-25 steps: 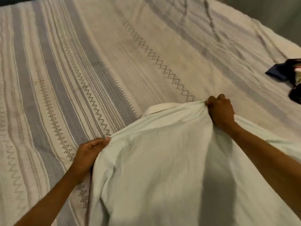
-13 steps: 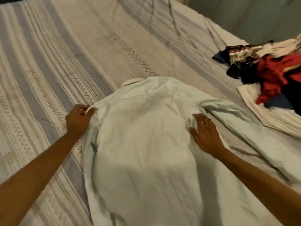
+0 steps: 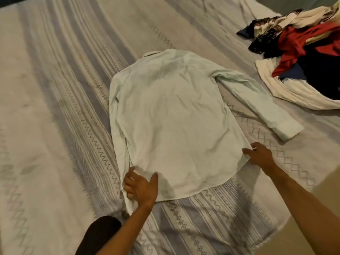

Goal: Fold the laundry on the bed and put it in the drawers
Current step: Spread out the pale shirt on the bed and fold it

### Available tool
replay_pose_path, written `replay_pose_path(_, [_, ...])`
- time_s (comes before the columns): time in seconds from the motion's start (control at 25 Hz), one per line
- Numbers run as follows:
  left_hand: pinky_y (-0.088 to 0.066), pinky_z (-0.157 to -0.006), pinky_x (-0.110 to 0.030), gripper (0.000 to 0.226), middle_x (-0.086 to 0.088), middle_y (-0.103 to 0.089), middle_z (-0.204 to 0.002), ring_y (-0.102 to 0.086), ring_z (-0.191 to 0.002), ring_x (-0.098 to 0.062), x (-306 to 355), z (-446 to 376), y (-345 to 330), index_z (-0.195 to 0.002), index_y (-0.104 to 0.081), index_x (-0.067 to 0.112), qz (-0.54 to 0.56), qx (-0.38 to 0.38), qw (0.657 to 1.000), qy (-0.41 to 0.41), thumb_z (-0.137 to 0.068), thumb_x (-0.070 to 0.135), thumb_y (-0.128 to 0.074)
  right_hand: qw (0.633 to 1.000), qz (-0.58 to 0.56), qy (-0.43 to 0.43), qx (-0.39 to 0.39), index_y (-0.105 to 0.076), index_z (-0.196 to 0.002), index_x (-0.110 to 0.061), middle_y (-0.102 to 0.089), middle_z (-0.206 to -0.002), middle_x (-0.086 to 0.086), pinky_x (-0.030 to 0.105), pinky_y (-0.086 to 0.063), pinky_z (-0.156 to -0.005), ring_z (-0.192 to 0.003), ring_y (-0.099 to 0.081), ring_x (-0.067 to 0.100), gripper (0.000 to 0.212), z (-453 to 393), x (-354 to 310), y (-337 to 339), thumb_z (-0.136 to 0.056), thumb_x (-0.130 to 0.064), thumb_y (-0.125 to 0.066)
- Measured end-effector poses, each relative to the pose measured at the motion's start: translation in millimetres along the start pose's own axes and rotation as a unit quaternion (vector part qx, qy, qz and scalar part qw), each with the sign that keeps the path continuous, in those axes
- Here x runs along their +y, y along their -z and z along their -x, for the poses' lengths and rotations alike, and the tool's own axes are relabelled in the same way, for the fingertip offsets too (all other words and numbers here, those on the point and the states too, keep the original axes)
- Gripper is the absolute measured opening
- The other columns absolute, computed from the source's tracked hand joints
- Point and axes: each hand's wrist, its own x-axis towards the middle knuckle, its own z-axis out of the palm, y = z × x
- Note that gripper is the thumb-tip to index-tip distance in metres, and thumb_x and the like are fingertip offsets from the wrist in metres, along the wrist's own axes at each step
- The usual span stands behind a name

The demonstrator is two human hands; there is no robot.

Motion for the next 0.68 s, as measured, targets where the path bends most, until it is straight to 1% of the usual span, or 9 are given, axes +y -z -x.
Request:
replay_pose_path(0.12, [-0.041,-0.108,-0.057,0.093,-0.017,-0.033,-0.146,-0.038,-0.132,-0.04,-29,17,9,-0.148,-0.034,0.01,0.086,0.017,0.993,0.082,-0.08,0.047,-0.086,0.994,-0.11,-0.012,0.025,-0.063,-0.089,-0.018,-0.067,-0.098,0.006,0.059,-0.054,-0.097,-0.104,-0.065,0.038,0.029,-1,-1,-14,-0.082,-0.045,-0.069])
replay_pose_path(0.16, [-0.046,-0.105,-0.052,0.084,-0.016,-0.04,-0.14,-0.045,-0.127,-0.038,-39,20,11,-0.141,-0.041,0.008,0.107,0.008,0.99,0.087,-0.082,0.049,-0.084,0.99,-0.133,-0.011,0.035,-0.064,-0.092,-0.016,-0.065,-0.1,0.007,0.056,-0.053,-0.099,-0.106,-0.063,0.038,0.026,0,-3,-15,-0.086,-0.042,-0.067])
replay_pose_path(0.28, [-0.057,-0.08,-0.038,0.056,-0.008,-0.071,-0.105,-0.07,-0.098,-0.036,-43,41,22,-0.113,-0.065,0.011,0.2,-0.04,0.979,0.027,-0.086,0.059,-0.073,0.978,-0.192,-0.028,0.074,-0.069,-0.112,-0.007,-0.064,-0.111,0.007,0.043,-0.051,-0.094,-0.106,-0.059,0.029,0.022,0,-17,4,-0.099,-0.025,-0.063])
replay_pose_path(0.32, [-0.059,-0.075,-0.036,0.044,-0.007,-0.076,-0.099,-0.074,-0.089,-0.033,-37,52,24,-0.111,-0.068,0.013,0.243,-0.082,0.966,0.026,-0.088,0.051,-0.072,0.965,-0.251,-0.039,0.066,-0.068,-0.117,-0.009,-0.065,-0.116,0.007,0.042,-0.054,-0.089,-0.107,-0.06,0.028,0.022,-3,-15,15,-0.099,-0.022,-0.066])
replay_pose_path(0.4, [-0.063,-0.072,-0.034,0.027,-0.007,-0.079,-0.102,-0.075,-0.079,-0.027,-29,75,21,-0.117,-0.07,0.015,0.344,-0.184,0.918,0.07,-0.093,0.029,-0.072,0.938,-0.335,-0.059,0.062,-0.066,-0.12,-0.012,-0.066,-0.118,0.007,0.039,-0.057,-0.08,-0.106,-0.061,0.027,0.026,-8,-5,41,-0.096,-0.019,-0.072])
replay_pose_path(0.48, [-0.063,-0.067,-0.034,0.024,-0.014,-0.079,-0.099,-0.072,-0.069,-0.025,-29,91,2,-0.117,-0.071,0.009,0.359,-0.238,0.891,0.145,-0.094,0.015,-0.072,0.95,-0.272,-0.118,0.093,-0.064,-0.13,-0.008,-0.063,-0.125,0.011,0.046,-0.058,-0.088,-0.104,-0.06,0.029,0.043,-24,17,59,-0.093,-0.021,-0.078])
replay_pose_path(0.56, [-0.062,-0.067,-0.036,0.022,-0.016,-0.079,-0.095,-0.073,-0.072,-0.025,-52,96,-23,-0.114,-0.072,0.003,0.325,-0.203,0.907,0.173,-0.094,0.012,-0.072,0.948,-0.24,-0.191,0.08,-0.058,-0.139,0.0,-0.062,-0.134,0.016,0.047,-0.058,-0.093,-0.093,-0.063,0.031,0.055,-41,34,65,-0.092,-0.02,-0.078])
replay_pose_path(0.64, [-0.062,-0.076,-0.041,0.022,-0.015,-0.077,-0.111,-0.075,-0.09,-0.027,-56,90,-39,-0.12,-0.07,0.009,0.334,-0.168,0.908,0.188,-0.099,0.006,-0.065,0.916,-0.351,-0.192,0.034,-0.056,-0.14,-0.001,-0.066,-0.127,0.013,0.044,-0.062,-0.083,-0.087,-0.063,0.026,0.06,-38,27,63,-0.087,-0.016,-0.08])
replay_pose_path(0.68, [-0.062,-0.083,-0.046,0.03,-0.013,-0.073,-0.123,-0.074,-0.101,-0.029,-56,89,-42,-0.13,-0.065,0.016,0.344,-0.162,0.905,0.193,-0.102,0.006,-0.061,0.884,-0.424,-0.198,-0.006,-0.058,-0.138,-0.005,-0.071,-0.122,0.01,0.044,-0.06,-0.085,-0.092,-0.065,0.025,0.071,-31,23,60,-0.074,-0.017,-0.086])
